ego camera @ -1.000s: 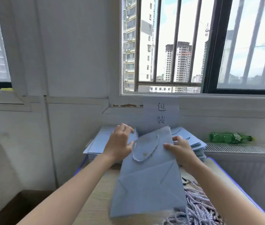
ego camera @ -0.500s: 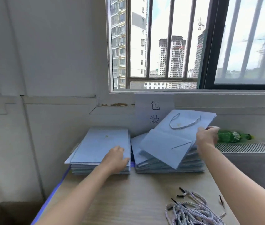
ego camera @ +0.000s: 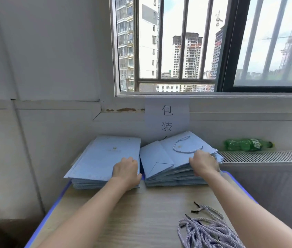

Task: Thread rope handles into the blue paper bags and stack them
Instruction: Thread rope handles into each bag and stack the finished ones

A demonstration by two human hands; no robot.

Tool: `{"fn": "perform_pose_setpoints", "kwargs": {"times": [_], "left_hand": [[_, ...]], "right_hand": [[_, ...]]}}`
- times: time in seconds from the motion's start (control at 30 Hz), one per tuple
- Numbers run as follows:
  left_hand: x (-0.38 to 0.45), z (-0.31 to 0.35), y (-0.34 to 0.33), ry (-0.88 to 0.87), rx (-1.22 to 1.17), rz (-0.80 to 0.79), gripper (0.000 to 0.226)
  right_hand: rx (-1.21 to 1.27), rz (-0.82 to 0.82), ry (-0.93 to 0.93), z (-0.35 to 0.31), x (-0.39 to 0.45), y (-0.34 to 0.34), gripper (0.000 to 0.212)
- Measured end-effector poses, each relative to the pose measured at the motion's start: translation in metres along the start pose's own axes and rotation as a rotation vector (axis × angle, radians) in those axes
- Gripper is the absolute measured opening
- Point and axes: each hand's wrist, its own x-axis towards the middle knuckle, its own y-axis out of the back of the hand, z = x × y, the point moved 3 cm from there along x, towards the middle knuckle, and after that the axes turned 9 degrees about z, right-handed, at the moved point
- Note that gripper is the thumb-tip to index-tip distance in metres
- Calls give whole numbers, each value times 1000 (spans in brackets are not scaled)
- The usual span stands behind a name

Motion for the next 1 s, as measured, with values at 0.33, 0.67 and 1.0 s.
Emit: {"fn": "perform_pose_setpoints", "kwargs": {"times": [0.33, 0.67, 1.0], "left_hand": [[-42, -19, -8, 67, -98, -201, 71], [-105, -32, 18, 103, -160, 138, 44], [-130, -16, -24, 82, -260, -195, 78]], "right_hand": [[-11, -39, 294, -41, -36, 11, 31], [153, -139, 376, -54, -97, -15, 24], [317, -235, 470, -38, -120, -50, 10]]}}
